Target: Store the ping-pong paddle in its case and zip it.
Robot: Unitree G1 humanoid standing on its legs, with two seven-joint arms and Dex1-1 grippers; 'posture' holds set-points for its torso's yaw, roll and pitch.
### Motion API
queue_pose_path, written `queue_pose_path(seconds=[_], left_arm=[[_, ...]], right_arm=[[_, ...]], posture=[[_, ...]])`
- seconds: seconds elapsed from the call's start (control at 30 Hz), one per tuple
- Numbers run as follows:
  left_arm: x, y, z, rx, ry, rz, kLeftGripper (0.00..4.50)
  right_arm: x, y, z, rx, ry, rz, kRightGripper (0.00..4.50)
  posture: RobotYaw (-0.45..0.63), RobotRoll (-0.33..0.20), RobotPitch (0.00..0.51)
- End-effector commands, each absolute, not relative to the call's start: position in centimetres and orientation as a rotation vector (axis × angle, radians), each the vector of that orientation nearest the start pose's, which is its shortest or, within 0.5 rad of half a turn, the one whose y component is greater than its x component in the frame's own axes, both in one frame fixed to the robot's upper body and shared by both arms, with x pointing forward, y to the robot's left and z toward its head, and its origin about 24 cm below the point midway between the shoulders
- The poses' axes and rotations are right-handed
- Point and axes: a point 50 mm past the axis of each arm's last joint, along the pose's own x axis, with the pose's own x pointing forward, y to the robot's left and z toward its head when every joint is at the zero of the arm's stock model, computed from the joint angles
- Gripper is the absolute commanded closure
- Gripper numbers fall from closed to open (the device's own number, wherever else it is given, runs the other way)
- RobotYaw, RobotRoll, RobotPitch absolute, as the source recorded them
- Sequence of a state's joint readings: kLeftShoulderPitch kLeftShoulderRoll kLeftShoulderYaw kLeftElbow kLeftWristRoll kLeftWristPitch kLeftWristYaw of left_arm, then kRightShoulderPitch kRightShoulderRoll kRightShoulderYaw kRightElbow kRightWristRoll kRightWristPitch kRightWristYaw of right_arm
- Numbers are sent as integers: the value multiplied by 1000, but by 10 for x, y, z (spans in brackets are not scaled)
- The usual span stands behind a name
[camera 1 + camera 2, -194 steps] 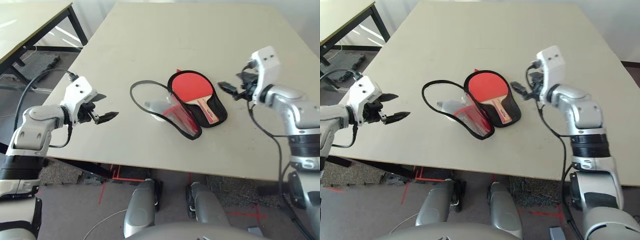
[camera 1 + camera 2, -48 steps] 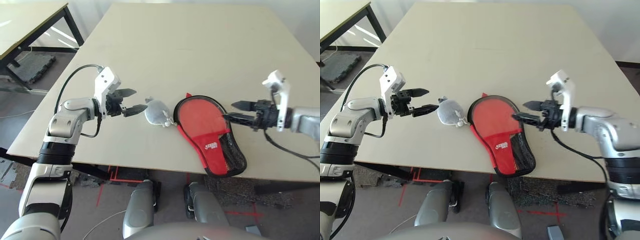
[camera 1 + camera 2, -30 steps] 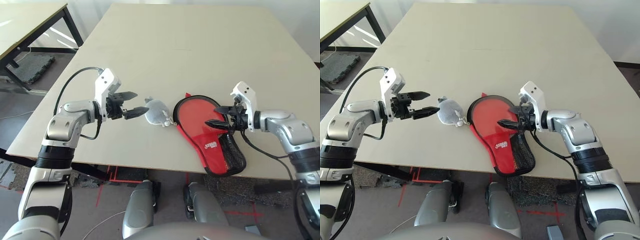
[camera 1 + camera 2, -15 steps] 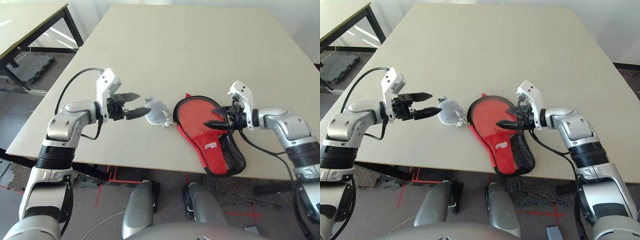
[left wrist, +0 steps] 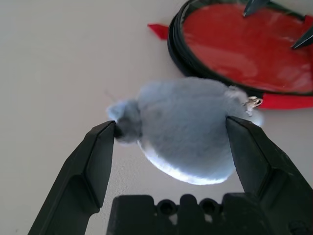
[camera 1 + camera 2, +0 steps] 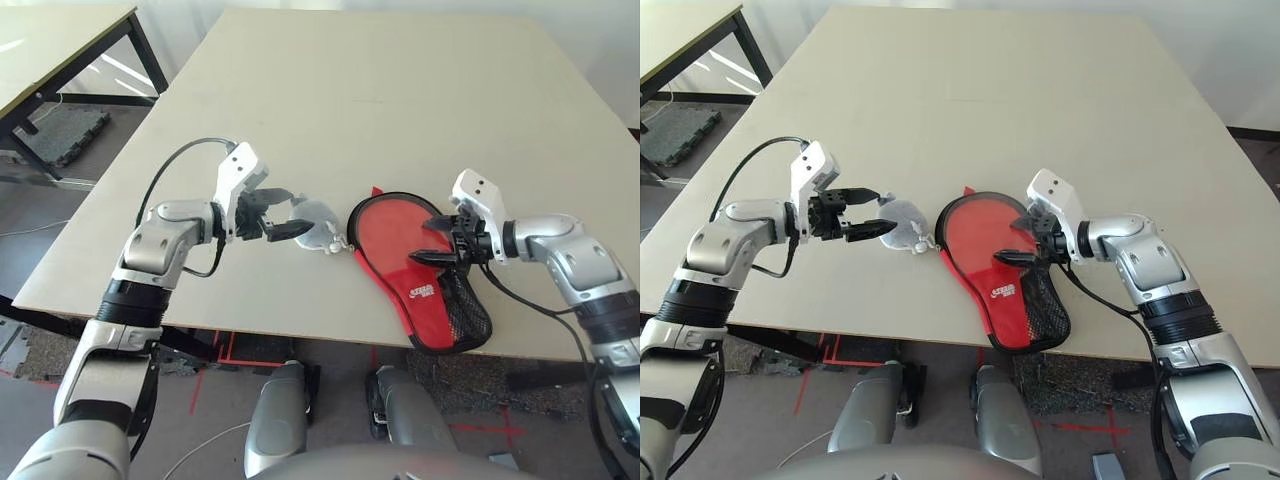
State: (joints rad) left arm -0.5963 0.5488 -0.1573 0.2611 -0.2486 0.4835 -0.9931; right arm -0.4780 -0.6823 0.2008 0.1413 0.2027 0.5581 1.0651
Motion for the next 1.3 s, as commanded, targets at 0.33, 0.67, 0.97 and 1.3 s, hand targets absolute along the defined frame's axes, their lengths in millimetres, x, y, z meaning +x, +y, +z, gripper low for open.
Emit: queue_pose_path(seconds=[0.33, 0.67, 0.97, 1.3], left_arm=[[347, 164, 119, 394, 337, -975, 2158], [376, 134, 146, 515, 199, -985, 4489], [399, 128, 157, 739, 149, -903, 4489], [396, 138, 166, 578, 167, -988, 4489]], right_arm=[[289, -206, 72, -342, 679, 1008, 0], [287, -206, 68, -350, 684, 1002, 0], [281, -205, 63, -343, 693, 998, 0], [279, -205, 65, -327, 690, 990, 0]], posture=[[120, 0, 142], [107, 0, 137], [76, 0, 143], [87, 0, 147]])
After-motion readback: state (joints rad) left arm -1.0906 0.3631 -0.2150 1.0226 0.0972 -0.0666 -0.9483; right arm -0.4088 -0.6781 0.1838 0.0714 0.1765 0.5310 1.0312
